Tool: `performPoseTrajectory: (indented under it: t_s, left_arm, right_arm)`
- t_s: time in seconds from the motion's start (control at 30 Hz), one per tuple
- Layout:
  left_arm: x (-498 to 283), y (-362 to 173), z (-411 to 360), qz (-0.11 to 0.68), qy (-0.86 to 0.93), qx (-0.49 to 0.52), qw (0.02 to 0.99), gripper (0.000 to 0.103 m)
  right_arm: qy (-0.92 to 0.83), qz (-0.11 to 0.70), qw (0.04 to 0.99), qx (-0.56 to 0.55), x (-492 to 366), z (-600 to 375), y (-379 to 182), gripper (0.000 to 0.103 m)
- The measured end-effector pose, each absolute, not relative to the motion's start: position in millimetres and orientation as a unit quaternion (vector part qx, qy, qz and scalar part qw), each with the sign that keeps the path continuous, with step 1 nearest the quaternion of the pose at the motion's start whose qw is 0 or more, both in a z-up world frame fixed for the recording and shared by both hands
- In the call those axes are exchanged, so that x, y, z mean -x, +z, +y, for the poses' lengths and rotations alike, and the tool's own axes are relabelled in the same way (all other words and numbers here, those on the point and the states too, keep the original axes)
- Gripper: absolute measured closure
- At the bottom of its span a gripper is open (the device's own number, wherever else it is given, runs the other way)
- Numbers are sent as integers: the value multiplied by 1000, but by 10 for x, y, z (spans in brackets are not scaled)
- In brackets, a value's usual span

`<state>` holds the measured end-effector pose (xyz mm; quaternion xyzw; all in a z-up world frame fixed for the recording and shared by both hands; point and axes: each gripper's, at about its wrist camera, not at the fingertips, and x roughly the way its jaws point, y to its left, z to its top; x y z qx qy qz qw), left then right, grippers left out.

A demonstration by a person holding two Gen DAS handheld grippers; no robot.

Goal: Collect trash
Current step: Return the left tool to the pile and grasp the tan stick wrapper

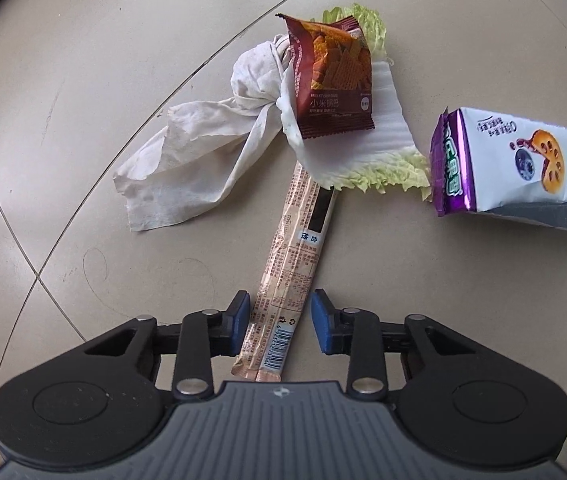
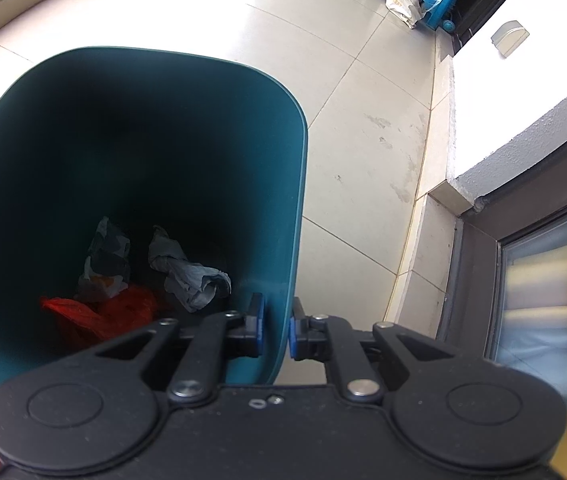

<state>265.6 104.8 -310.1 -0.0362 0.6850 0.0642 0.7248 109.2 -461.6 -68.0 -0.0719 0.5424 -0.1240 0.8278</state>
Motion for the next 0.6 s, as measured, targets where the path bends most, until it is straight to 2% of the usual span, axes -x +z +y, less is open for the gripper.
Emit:
performPoseTrajectory:
  t_s: [0.33, 0.6]
  left_arm:
    - [-2601, -3111, 960, 683, 80, 34, 725, 80]
    - [-2324, -2622, 903, 669, 66, 51, 739, 82]
  right_arm:
    - [-124, 541, 829, 71, -1079, -4627, -683, 93]
    - [-123, 538, 831, 71, -1046, -4643, -689, 93]
